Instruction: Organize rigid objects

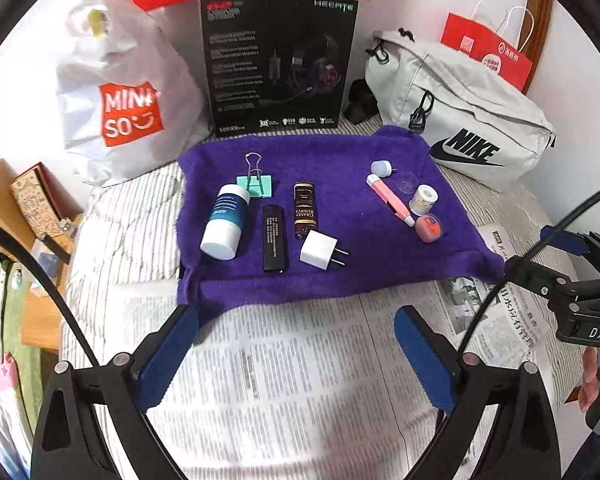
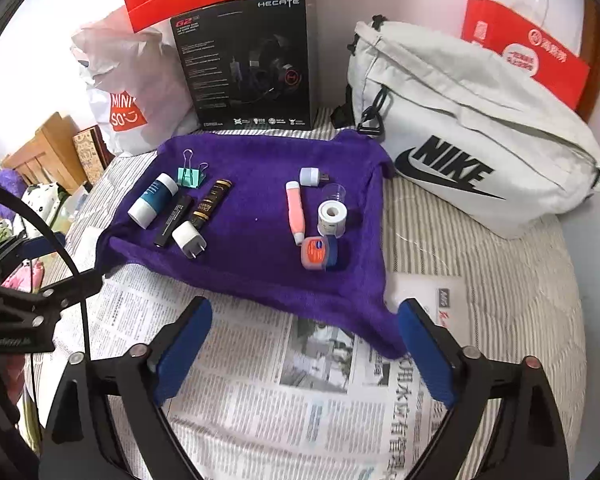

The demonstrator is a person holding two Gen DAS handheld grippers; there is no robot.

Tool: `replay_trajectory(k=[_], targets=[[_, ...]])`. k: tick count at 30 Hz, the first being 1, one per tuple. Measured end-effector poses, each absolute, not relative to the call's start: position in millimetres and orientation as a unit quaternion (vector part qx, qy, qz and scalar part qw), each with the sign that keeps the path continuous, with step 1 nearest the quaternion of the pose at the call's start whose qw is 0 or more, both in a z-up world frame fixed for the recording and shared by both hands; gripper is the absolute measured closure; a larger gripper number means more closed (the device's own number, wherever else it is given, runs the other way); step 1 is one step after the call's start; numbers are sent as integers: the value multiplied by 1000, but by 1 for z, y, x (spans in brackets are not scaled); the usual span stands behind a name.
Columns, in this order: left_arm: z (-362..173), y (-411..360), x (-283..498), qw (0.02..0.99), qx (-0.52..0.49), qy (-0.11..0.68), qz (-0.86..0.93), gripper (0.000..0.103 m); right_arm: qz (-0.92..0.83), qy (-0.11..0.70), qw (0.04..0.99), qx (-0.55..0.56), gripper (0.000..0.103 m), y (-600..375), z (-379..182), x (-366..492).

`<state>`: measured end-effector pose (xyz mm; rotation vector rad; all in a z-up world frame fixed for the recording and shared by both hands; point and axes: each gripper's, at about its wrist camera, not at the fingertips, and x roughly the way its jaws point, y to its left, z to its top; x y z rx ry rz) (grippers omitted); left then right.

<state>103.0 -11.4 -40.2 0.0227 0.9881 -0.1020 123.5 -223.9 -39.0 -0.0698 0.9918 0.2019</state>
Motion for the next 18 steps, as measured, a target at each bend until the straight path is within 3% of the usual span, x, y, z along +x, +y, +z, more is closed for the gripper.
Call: replay_trajectory(k=[3,18], targets=[[-31,-13,88,883,4,467,-47,1,80,476,875,-43,0,-222,-34,112],[-6,-20,47,895,-17,444,-32,1,66,452,889,-29,0,-230,2,66]])
